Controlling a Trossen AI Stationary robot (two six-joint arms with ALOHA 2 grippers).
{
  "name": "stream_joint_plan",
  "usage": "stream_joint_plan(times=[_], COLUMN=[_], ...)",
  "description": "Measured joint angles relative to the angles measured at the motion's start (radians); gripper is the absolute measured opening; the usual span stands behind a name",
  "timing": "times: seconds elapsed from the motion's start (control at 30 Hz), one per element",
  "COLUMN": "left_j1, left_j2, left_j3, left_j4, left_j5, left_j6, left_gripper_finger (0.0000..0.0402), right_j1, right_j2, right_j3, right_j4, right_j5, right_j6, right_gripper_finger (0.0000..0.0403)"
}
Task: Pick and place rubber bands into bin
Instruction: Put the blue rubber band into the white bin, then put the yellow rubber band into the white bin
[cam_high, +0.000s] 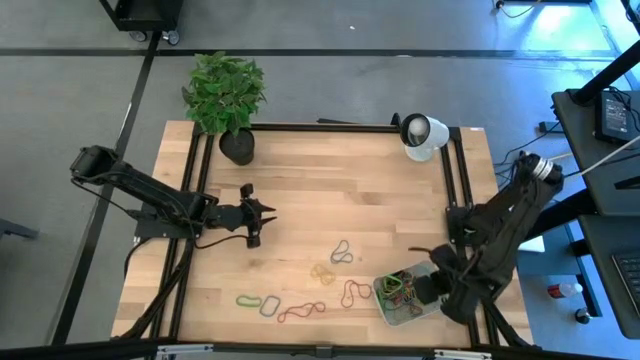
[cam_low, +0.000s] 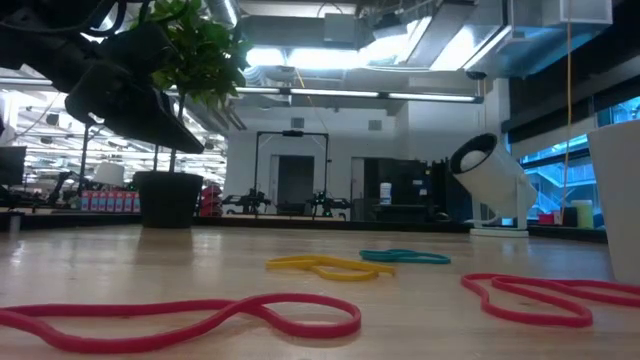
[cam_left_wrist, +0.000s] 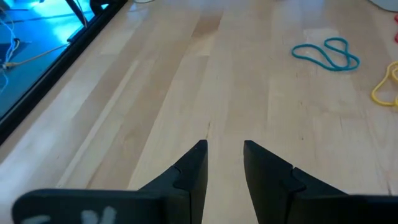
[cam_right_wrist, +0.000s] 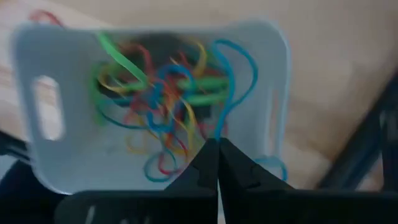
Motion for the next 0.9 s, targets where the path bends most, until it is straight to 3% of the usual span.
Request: stream_joint_plan(times=[0.23, 0.43, 0.9], left_j1=[0.0, 0.0, 0.0], left_j2=[0.0, 0.0, 0.0], left_j3=[0.0, 0.0, 0.0], left_j4=[0.0, 0.0, 0.0], left_j5=[-0.038, -0.038, -0.039], left_j6=[0.0, 0.0, 0.0], left_gripper_finger=[0.0097, 0.0097, 0.0097], right_j1=[0.027, 0.027, 0.014], right_j2=[0.074, 0.087, 0.086], right_j3=[0.0, 0.001, 0.001], right_j4=[-0.045, -0.079, -0.037], right_j5=[-0.015, 0.065, 0.091], right_j6=[0.032, 0.036, -0.02], right_gripper_finger=[0.0006, 0.003, 0.0144])
